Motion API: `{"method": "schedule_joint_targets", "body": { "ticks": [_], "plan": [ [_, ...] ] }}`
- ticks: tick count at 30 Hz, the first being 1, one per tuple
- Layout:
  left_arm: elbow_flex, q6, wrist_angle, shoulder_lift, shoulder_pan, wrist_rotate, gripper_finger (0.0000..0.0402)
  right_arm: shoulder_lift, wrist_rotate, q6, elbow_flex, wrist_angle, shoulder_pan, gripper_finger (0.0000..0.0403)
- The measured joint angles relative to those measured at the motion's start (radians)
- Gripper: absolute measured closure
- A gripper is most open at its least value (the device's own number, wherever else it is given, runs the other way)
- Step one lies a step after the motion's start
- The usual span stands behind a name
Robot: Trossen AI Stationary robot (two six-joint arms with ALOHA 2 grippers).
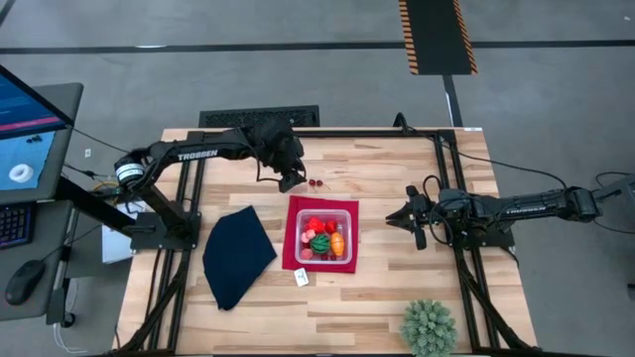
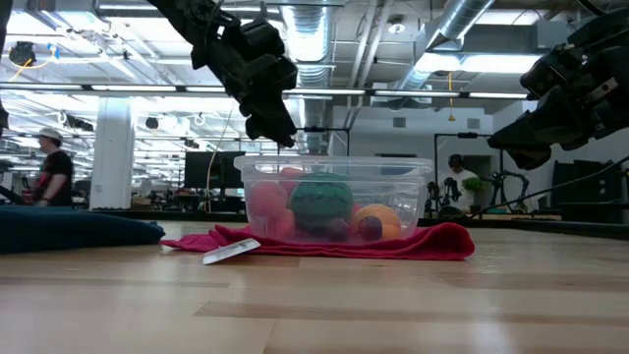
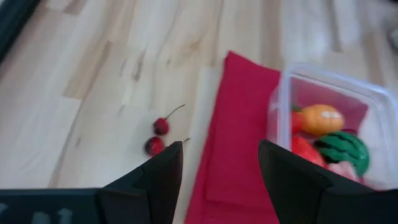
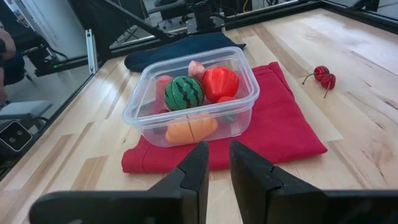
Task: Pick and placing Produce into tupperware
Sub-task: Put the cherry in the transparent bin
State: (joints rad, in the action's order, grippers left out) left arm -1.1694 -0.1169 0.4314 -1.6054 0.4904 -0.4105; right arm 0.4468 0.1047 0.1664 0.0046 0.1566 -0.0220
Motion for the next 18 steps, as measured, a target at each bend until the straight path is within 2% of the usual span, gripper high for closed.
{"method": "schedule_joint_targets", "body": {
  "ticks": [4,8,12,18],
  "plan": [
    [0.0,-0.002,0.005,-0.011,-0.004,0.044,0.0203,0.0,0.0,0.0,0.0,0.0,0.0,0.0315],
    [-0.008,-0.015,0.007,-0.086,-0.011,-0.056,0.0203,0.0,0.0,0.0,0.0,0.0,0.0,0.0315],
    [-0.083,0.006,0.042,-0.201,-0.023,0.013,0.0203,0.001,0.0,0.0,0.0,-0.001,0.0,0.0315],
    [-0.193,-0.111,0.121,-0.3,-0.039,-0.024,0.0203,0.005,0.0,0.0,0.0,-0.001,0.0,0.0315]
  ]
}}
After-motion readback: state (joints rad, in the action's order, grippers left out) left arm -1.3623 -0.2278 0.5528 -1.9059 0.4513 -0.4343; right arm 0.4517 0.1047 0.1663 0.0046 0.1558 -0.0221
